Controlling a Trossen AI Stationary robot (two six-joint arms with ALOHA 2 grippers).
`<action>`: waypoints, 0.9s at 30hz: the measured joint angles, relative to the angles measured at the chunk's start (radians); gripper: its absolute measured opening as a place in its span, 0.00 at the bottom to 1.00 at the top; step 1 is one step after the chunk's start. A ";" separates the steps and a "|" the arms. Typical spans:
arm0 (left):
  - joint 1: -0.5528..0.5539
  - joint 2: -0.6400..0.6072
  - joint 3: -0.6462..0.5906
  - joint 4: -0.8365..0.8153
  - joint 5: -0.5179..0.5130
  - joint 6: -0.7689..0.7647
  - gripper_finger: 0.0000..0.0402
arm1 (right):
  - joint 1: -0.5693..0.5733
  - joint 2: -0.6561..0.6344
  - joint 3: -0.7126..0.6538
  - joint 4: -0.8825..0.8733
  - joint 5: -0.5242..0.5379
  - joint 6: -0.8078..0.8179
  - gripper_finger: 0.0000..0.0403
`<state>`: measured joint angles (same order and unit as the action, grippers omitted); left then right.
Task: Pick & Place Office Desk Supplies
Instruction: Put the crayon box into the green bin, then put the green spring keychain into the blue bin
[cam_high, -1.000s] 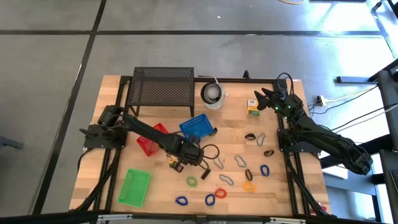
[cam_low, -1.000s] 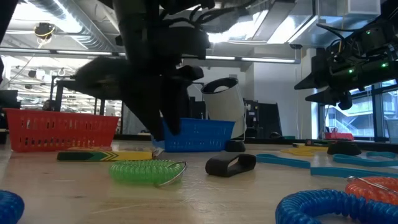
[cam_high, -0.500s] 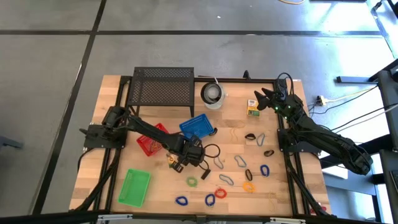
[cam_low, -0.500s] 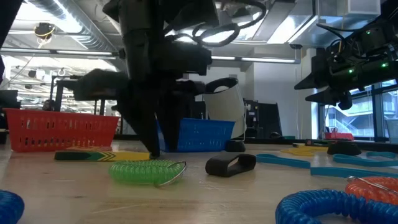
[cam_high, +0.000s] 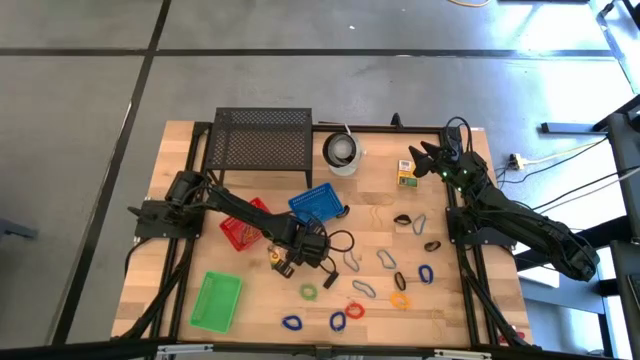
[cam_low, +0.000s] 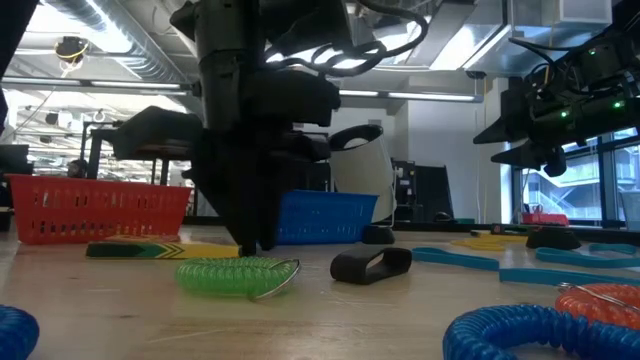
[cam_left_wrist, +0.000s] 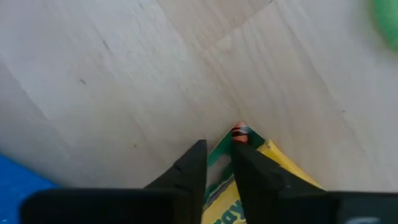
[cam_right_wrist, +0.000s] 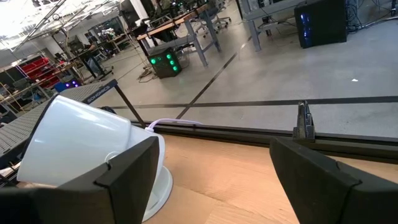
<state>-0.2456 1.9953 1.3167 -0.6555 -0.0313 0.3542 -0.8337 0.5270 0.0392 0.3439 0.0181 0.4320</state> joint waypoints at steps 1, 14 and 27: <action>0.000 0.000 0.000 0.001 0.004 0.000 0.13 | 0.000 0.000 0.000 0.000 0.000 0.000 0.77; 0.006 -0.024 0.015 -0.004 -0.096 -0.045 0.00 | 0.000 0.000 0.000 0.000 0.000 0.000 0.77; -0.042 -0.034 0.145 -0.213 -0.145 -0.614 0.17 | 0.000 0.000 0.000 0.000 0.000 0.000 0.77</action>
<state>-0.2880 1.9614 1.4612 -0.8685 -0.1762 -0.2595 -0.8339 0.5270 0.0395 0.3439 0.0181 0.4320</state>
